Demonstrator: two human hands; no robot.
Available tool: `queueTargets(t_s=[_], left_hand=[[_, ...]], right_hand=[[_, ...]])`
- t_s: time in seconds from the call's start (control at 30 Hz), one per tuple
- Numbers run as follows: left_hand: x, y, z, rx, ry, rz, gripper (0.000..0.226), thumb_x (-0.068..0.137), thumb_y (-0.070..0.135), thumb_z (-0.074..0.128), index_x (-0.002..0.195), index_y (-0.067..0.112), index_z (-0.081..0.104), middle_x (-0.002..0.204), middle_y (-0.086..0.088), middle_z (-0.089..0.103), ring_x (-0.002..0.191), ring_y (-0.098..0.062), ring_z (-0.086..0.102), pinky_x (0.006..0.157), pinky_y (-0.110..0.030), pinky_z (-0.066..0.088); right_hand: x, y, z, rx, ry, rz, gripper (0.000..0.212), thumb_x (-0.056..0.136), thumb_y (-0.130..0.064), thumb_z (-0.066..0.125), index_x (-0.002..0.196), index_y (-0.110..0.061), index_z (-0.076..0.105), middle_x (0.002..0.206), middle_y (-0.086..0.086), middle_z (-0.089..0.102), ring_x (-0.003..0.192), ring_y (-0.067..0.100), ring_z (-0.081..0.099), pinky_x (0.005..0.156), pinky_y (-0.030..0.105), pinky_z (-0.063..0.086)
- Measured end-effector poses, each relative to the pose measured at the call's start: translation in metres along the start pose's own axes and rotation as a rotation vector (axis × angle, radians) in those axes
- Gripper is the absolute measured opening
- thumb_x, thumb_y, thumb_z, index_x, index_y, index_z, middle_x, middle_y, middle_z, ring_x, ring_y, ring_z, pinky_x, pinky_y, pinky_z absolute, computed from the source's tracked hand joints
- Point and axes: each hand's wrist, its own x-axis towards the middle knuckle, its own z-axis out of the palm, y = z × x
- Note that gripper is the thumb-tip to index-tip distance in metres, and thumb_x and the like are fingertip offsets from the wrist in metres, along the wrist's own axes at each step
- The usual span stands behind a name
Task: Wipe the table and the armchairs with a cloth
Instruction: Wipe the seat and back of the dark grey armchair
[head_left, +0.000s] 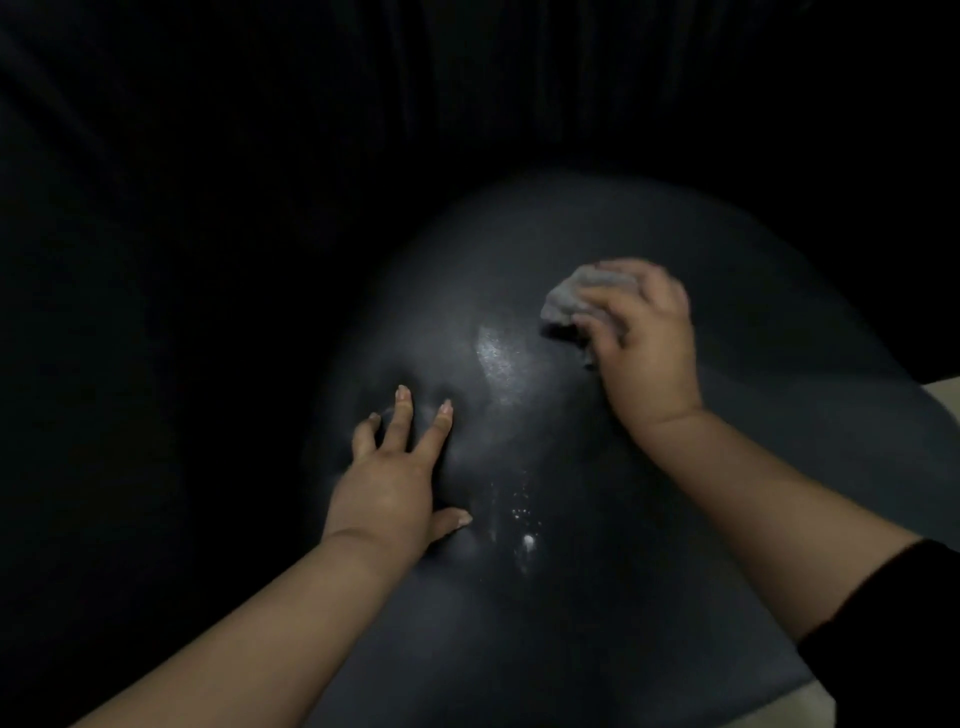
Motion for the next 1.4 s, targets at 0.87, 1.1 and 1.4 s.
queueTargets(t_s=[0.87,1.1,1.4], left_hand=[[-0.001,0.008,-0.01,0.048,-0.044,-0.034,0.112,0.068,0.072,0.062,0.146,0.041,-0.013,0.157,-0.002,-0.019,0.139,-0.035,0.008,0.11,-0.037,0.03],[0.0,0.009,-0.005,0.076,-0.029,-0.038,0.112,0.069,0.072,0.061,0.147,0.04,-0.013,0.157,-0.004,-0.018,0.138,-0.037,0.01,0.111,-0.037,0.027],[-0.001,0.012,-0.012,0.088,-0.058,-0.049,0.112,0.069,0.072,0.06,0.147,0.038,-0.011,0.157,-0.006,-0.017,0.139,-0.038,0.009,0.114,-0.037,0.019]], right_hand=[[-0.035,0.001,-0.012,0.172,-0.292,-0.059,0.037,0.078,0.015,0.053,0.108,0.001,0.068,0.119,0.013,0.061,0.112,0.013,0.051,0.103,0.022,0.037],[-0.031,0.031,-0.033,-0.047,-0.128,0.082,0.037,0.082,0.018,0.05,0.116,0.009,0.06,0.129,0.025,0.052,0.124,0.041,0.046,0.108,0.021,0.03],[-0.052,0.026,-0.047,0.041,-0.047,-0.01,0.039,0.075,0.019,0.053,0.103,-0.002,0.071,0.117,0.005,0.059,0.115,0.017,0.049,0.106,0.015,0.028]])
